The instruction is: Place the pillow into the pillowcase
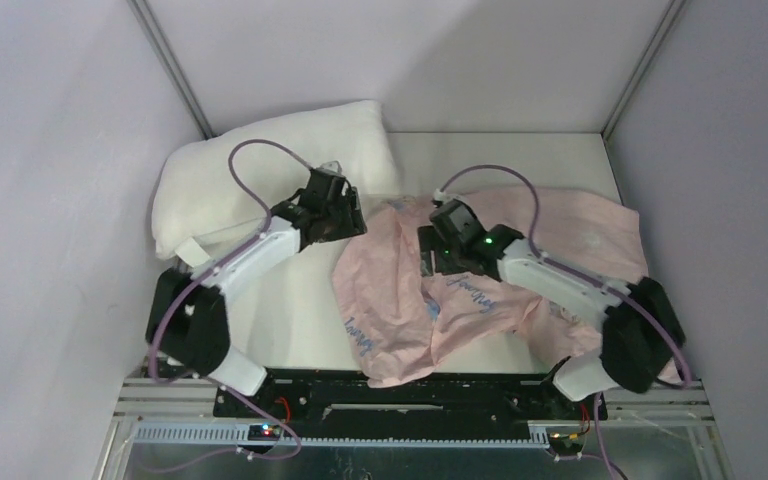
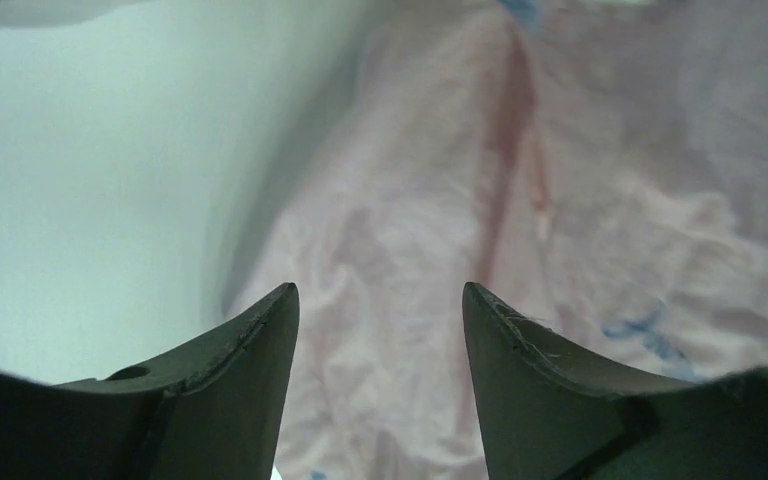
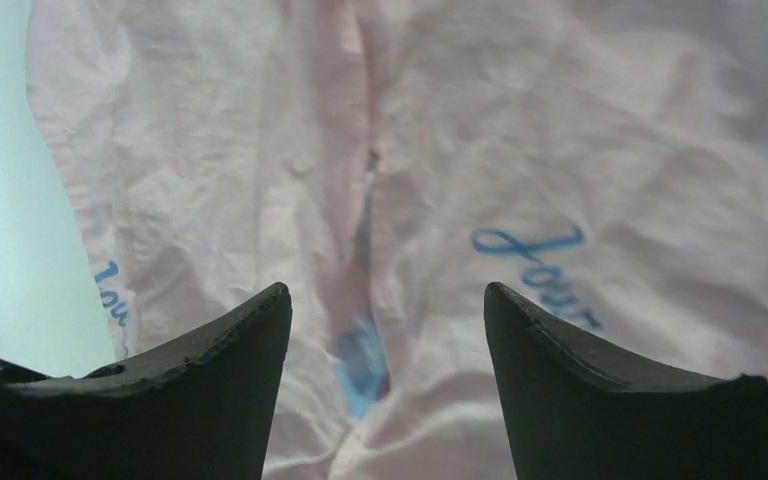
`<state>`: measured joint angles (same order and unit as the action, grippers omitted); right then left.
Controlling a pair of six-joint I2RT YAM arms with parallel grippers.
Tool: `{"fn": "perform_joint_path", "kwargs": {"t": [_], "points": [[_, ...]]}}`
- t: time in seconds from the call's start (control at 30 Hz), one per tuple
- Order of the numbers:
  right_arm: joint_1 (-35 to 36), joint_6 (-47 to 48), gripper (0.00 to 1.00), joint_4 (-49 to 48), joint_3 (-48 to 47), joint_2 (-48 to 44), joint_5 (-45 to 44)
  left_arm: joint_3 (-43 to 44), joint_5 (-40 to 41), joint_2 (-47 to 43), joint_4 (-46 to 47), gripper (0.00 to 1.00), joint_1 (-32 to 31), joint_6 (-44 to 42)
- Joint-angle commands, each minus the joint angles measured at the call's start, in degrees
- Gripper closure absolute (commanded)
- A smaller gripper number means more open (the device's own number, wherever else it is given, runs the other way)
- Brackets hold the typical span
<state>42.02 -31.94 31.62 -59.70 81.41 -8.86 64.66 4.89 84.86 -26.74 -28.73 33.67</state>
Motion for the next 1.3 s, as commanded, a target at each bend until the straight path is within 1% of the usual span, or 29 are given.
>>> {"fn": "perform_joint_path", "kwargs": {"t": [0.0,0.1,0.2,0.27,0.3,0.37,0.43,0.47,0.5,0.57,0.6,0.63,0.7,0.77,0.83,0.9,0.97,1.03,1.13,1.17,1.23,1.27], "points": [[2.7,4.1,0.29,-6.4,-6.6,9.0,3.0,0.6,-0.8,8.5,5.5,0.36,4.2,0.4],[5.1,4.8,0.29,-5.5,-9.9,15.1,1.2,4.2,-3.0,13.4,6.6,0.36,5.4,-0.9],[6.2,4.5,0.32,-4.6,-10.6,19.4,-0.8,7.8,-3.6,17.4,6.0,0.35,5.4,-2.2],[6.4,4.0,0.37,-3.9,-10.6,21.3,-1.9,9.8,-3.6,20.1,5.8,0.35,5.5,-2.5],[6.6,3.7,0.42,-3.3,-10.7,21.9,-2.7,10.4,-3.9,21.3,6.1,0.36,5.5,-2.7],[7.0,3.4,0.52,-2.0,-10.7,22.2,-4.4,11.3,-4.4,23.4,6.3,0.41,5.5,-2.7],[7.3,3.3,0.72,-0.8,-10.3,21.6,-5.7,11.2,-6.2,24.1,7.7,0.59,5.4,-2.4],[7.4,3.2,0.78,-0.6,-9.9,21.1,-6.0,11.3,-6.3,23.8,7.9,0.69,5.4,-2.3],[7.5,3.0,0.84,-0.4,-9.4,20.2,-6.0,11.7,-6.2,22.8,7.9,0.8,5.4,-2.5],[7.7,2.6,0.94,-0.1,-8.2,18.5,-5.4,12.8,-5.8,20.3,8.1,0.97,5.1,-3.3],[7.8,2.4,0.97,0.0,-7.7,17.6,-4.8,13.7,-6.2,18.9,8.1,1.0,4.7,-4.1],[7.8,2.2,0.99,0.1,-7.1,16.7,-4.1,15.3,-6.5,17.9,7.9,1.0,4.2,-5.0],[8.0,1.7,1.0,0.3,-5.6,14.5,-3.0,19.8,-5.6,15.7,4.8,1.0,1.8,-7.5],[8.0,1.1,1.0,0.8,-4.3,12.5,-2.5,24.1,-2.0,13.8,1.7,1.0,-1.7,-9.6],[8.1,0.2,1.0,1.5,-3.0,10.4,-2.9,26.7,-0.9,13.3,-1.4,1.0,-4.0,-9.0],[8.0,-0.7,1.0,2.0,-1.2,8.2,-3.4,25.8,-3.9,13.9,-2.8,1.0,-5.6,-6.4],[7.7,-2.2,1.0,2.1,1.3,6.0,-3.7,21.5,-7.1,14.6,-1.9,0.99,-7.7,-4.9],[7.0,-4.0,1.0,0.8,4.9,3.0,-3.2,16.3,-9.6,15.9,-0.2,0.91,-9.9,-3.8],[4.7,-6.0,1.0,-3.6,10.7,0.5,-0.2,7.4,-12.6,17.5,3.5,0.73,-11.3,-1.3],[4.0,-6.4,1.0,-4.4,12.0,0.2,0.7,4.7,-13.3,17.0,5.8,0.63,-11.2,-0.3],[3.1,-6.8,1.0,-5.5,13.8,0.2,1.4,1.9,-13.3,15.3,7.6,0.49,-11.2,0.1],[2.8,-6.9,1.0,-5.7,14.3,0.5,1.7,1.4,-13.0,14.8,7.6,0.46,-11.2,-0.1]]}}
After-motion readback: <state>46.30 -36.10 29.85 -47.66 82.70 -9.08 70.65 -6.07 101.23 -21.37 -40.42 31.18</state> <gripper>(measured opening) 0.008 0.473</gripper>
